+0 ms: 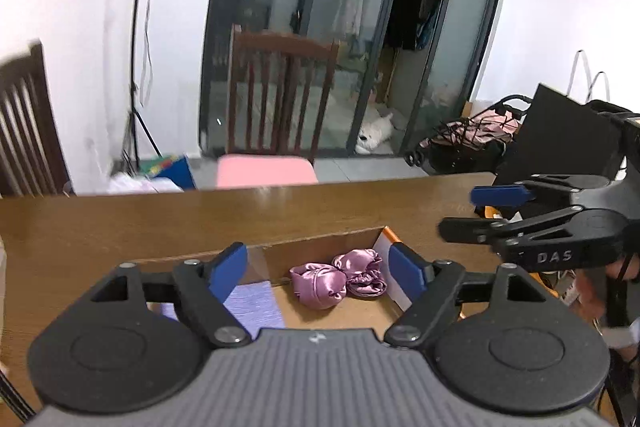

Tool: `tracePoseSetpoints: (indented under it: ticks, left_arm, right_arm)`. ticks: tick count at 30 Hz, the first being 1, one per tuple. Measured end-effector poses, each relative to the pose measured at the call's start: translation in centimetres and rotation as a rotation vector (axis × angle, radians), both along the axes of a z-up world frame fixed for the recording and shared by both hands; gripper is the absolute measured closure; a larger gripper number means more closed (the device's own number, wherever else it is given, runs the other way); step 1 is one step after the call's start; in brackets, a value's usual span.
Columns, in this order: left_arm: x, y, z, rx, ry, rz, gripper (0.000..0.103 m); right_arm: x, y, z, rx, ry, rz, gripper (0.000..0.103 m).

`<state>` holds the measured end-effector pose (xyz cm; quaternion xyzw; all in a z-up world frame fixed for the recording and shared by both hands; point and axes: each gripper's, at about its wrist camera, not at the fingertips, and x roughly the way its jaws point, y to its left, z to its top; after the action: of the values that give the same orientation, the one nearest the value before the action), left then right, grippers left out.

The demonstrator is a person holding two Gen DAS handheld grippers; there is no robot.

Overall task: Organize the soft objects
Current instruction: 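Withdraw both grippers from the box back toward the pile, then close both grippers together on the blue tissue pack and lift it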

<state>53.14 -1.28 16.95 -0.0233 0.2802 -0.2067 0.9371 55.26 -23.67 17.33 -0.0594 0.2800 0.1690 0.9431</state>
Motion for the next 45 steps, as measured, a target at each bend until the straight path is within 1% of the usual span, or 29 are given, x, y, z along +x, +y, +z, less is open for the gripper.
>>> tracePoseSetpoints:
  ticks: [2, 3, 5, 8, 11, 13, 17, 21, 23, 25, 28, 32, 35, 37, 39, 41, 45]
  left_arm:
    - [-2.7, 0.6, 2.0, 0.011, -0.04, 0.0, 0.017]
    - [-4.2, 0.8, 2.8, 0.02, -0.058, -0.006, 0.016]
    - [-6.7, 1.3, 4.1, 0.031, -0.088, -0.014, 0.012]
    - [-10.4, 1.6, 4.8, 0.045, -0.131, -0.016, 0.008]
    - [-14.2, 2.1, 4.9, 0.044, -0.158, -0.005, 0.007]
    - [-16.9, 2.4, 4.5, 0.045, -0.184, 0.013, 0.005]
    - [-22.7, 2.8, 2.7, 0.096, -0.281, 0.135, 0.003]
    - [-27.9, 3.6, 0.7, 0.052, -0.296, 0.127, 0.002]
    - [-29.9, 4.2, -0.3, 0.054, -0.318, 0.139, 0.0]
    - [-32.1, 4.4, -1.5, 0.066, -0.36, 0.163, 0.0]
    - [-34.0, 4.2, -3.6, 0.103, -0.351, 0.187, 0.0]
    - [-37.0, 4.4, -6.2, 0.113, -0.357, 0.207, 0.0]
    - [-38.3, 4.4, -8.4, 0.128, -0.323, 0.213, 0.0]
    - [-38.4, 4.5, -9.6, 0.141, -0.283, 0.204, 0.0]
    - [-38.1, 4.7, -10.4, 0.132, -0.252, 0.207, 0.0]
    - [-37.6, 5.0, -10.8, 0.119, -0.228, 0.218, 0.0]
    - [-36.1, 5.5, -11.1, 0.091, -0.205, 0.241, 0.0]
  right_arm:
    - [-2.6, -0.2, 1.8, -0.01, -0.033, 0.002, 0.028]
    - [-3.9, -0.3, 2.6, -0.014, -0.05, 0.001, 0.024]
    - [-6.6, -0.6, 4.1, -0.017, -0.08, 0.0, 0.022]
    - [-10.4, -1.0, 5.1, 0.01, -0.103, 0.01, 0.021]
    - [-14.1, -1.1, 4.9, 0.023, -0.122, 0.03, 0.021]
    - [-16.4, -1.0, 4.7, 0.036, -0.137, 0.042, 0.019]
    - [-21.3, -1.1, 3.8, 0.075, -0.17, 0.06, 0.014]
    - [-26.5, -0.5, 2.1, 0.091, -0.21, 0.085, 0.012]
    - [-28.8, -0.4, 1.3, 0.105, -0.234, 0.088, 0.011]
    - [-30.8, -0.3, 0.3, 0.135, -0.245, 0.104, 0.009]
    - [-33.2, -0.2, -1.3, 0.191, -0.214, 0.135, 0.009]
    - [-35.5, 0.5, -3.9, 0.182, -0.19, 0.151, 0.008]
    - [-36.9, 0.9, -6.4, 0.19, -0.155, 0.16, 0.008]
    - [-37.5, 1.2, -8.2, 0.209, -0.113, 0.153, 0.008]
    - [-37.4, 1.5, -9.7, 0.236, -0.077, 0.132, 0.008]
    - [-37.2, 1.5, -10.6, 0.247, -0.049, 0.116, 0.008]
    - [-36.2, 1.8, -11.8, 0.226, -0.017, 0.089, 0.008]
